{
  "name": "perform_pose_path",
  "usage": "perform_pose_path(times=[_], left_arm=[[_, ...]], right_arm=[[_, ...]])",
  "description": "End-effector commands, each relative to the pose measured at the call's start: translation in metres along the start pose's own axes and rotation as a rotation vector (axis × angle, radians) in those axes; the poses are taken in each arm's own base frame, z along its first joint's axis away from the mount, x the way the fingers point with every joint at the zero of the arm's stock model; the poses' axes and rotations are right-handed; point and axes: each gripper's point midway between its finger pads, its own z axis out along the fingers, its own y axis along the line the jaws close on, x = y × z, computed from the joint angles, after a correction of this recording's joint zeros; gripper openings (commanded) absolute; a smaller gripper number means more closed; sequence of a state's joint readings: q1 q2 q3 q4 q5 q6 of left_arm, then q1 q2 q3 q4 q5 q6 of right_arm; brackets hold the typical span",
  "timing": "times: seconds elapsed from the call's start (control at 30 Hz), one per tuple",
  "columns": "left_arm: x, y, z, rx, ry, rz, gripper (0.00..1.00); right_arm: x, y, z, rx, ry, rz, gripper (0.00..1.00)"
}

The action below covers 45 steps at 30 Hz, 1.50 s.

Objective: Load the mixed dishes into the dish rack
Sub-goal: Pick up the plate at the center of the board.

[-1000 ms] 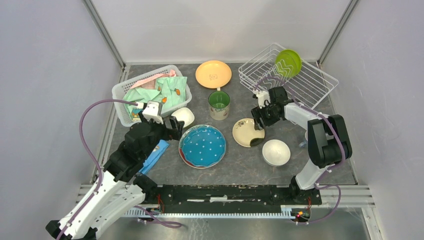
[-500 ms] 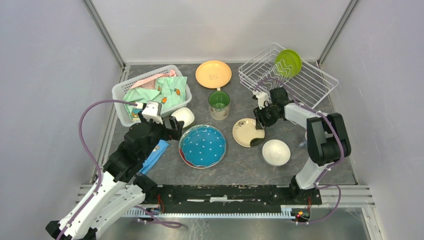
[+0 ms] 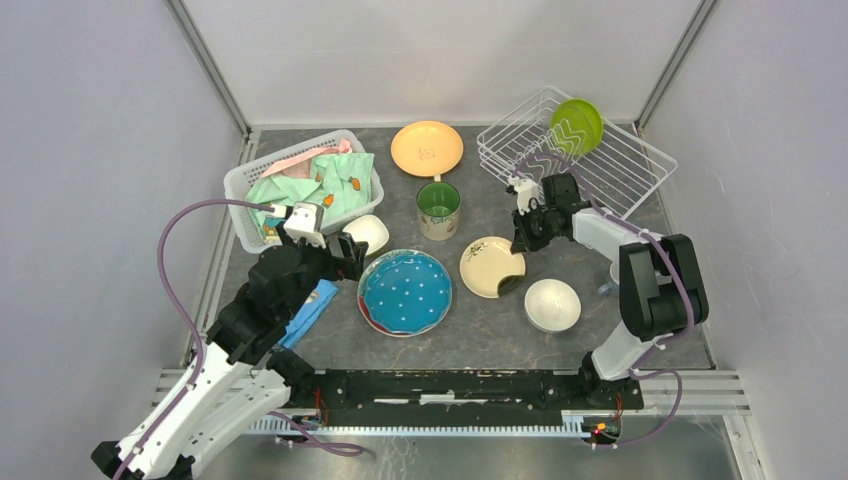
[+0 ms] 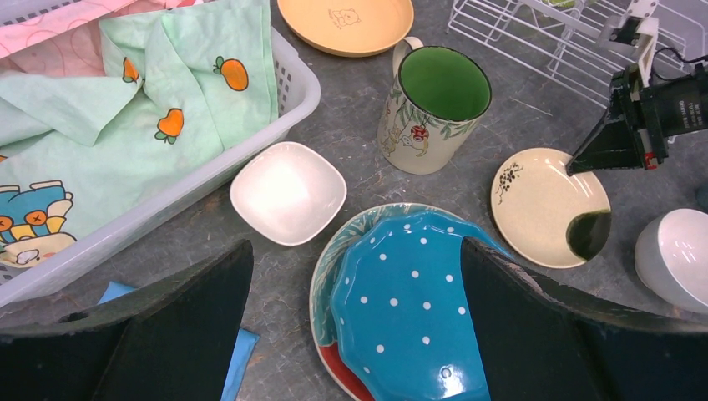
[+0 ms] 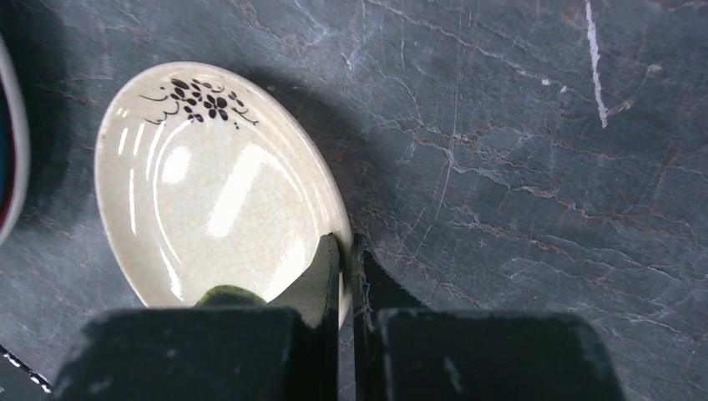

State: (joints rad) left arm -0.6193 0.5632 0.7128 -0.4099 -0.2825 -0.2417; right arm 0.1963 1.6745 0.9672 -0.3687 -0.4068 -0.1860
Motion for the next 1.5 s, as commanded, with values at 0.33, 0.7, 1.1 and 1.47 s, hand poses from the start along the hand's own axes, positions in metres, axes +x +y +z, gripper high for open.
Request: perform_pose_path(times=[0.33, 0.7, 1.1, 1.47], left_arm=[[-0.006, -0.004, 0.003, 0.012, -0.023, -0.007, 1.0], [-0.006, -0.003, 0.004, 0.008, -0.018, -0.005, 1.0], [-0.003, -0.003, 0.006, 0.001, -0.008, -0.001, 1.0], [-0.004, 0.0, 0.006, -0.014, -0.012, -0.002, 1.0]], right_arm=[[-0.063, -0.012, -0.047, 0.159, -0.209, -0.012, 0.0], [-0.094, -0.007, -0.074, 0.176, -0.322, -0.018, 0.0], [-0.139, 0.003, -0.116, 0.193, -0.479, -0.043, 0.0], [-0.187, -0.013, -0.16, 0.282, -0.652, -0.019, 0.0]])
